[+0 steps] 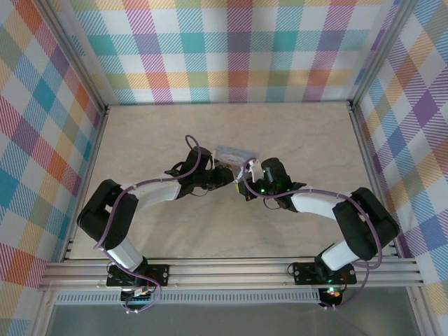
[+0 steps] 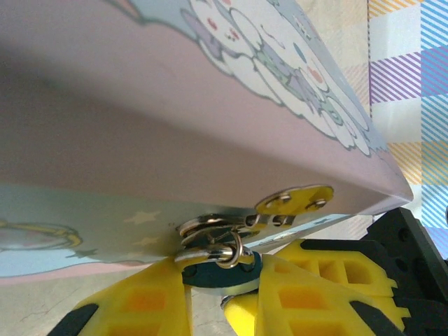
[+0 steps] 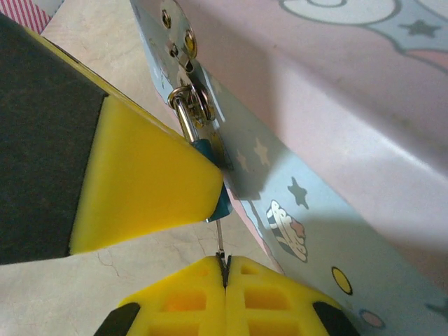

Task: Unlock the padlock with the key

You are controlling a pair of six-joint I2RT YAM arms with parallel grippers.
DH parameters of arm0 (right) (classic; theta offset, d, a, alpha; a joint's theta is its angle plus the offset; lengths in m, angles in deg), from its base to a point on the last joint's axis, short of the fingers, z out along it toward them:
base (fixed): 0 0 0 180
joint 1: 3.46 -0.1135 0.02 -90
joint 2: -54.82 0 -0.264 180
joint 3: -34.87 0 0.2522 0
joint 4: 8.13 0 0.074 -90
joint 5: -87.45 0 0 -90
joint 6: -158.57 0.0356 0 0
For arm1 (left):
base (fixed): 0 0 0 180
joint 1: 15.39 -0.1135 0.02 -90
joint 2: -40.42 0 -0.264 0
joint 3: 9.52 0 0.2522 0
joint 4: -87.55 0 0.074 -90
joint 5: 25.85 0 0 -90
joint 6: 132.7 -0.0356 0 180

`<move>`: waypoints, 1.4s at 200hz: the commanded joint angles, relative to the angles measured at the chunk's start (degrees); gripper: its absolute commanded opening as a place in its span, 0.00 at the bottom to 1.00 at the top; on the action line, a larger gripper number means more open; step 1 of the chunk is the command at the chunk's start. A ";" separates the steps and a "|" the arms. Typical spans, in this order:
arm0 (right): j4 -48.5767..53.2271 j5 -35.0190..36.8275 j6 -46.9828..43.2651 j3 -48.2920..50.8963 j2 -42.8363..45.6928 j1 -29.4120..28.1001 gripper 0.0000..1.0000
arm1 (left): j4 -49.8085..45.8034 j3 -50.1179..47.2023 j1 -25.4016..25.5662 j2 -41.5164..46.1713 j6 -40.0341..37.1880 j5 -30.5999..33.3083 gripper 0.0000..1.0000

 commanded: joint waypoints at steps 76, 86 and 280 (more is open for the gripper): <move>-6.20 -2.92 1.76 -0.60 1.67 0.93 0.00 | 2.01 0.04 1.03 -0.36 -0.03 -3.13 0.22; -7.08 -2.43 1.77 0.13 2.15 0.91 0.00 | 2.01 0.00 1.03 -0.43 -0.01 -3.20 0.22; -14.41 8.37 -10.64 0.17 1.15 -1.47 0.00 | -1.13 2.30 1.39 -0.66 1.05 -5.05 0.21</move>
